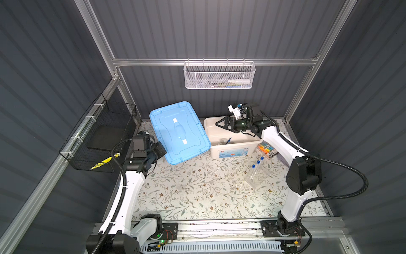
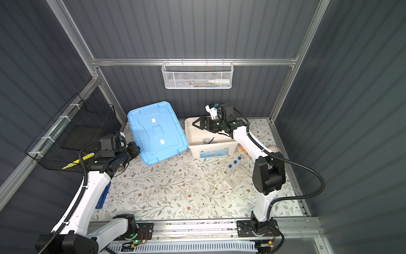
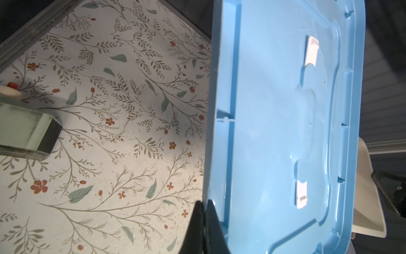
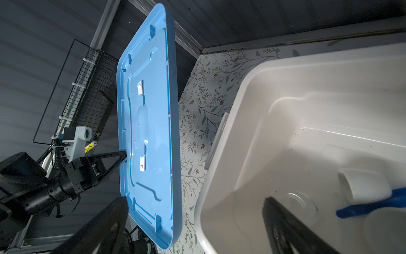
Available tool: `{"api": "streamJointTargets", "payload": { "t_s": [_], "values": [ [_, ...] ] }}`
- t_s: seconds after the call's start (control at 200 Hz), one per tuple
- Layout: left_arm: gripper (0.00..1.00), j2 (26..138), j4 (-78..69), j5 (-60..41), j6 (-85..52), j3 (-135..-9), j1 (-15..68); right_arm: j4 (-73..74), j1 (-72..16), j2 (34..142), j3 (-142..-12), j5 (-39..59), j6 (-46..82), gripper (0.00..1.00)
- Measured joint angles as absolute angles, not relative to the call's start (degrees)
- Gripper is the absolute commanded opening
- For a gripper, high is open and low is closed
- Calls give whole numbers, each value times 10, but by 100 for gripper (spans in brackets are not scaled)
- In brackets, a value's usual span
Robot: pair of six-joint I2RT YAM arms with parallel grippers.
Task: Organize the chemistry lab equipment
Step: 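Lift the blue lid with the left gripper and tilt it toward the bin, then raise the lid upright over the bin while the right gripper grasps its far edge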
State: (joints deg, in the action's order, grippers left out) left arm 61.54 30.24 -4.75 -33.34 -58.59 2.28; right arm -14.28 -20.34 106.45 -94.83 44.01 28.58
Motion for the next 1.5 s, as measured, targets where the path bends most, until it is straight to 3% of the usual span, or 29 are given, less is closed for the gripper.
{"api": "streamJointTargets", "payload": {
  "t_s": [0.645,1.111,1.501],
  "values": [
    [0,725,203,-43,-374,-623,149,-18,-199,1066,-923,479,376,92],
    [0,759,155,-42,-396,-630,177,7,-176,1075,-884,479,401,87],
    [0,811,118,-46,-404,-657,207,46,-159,1069,-861,493,426,69]
  ]
}}
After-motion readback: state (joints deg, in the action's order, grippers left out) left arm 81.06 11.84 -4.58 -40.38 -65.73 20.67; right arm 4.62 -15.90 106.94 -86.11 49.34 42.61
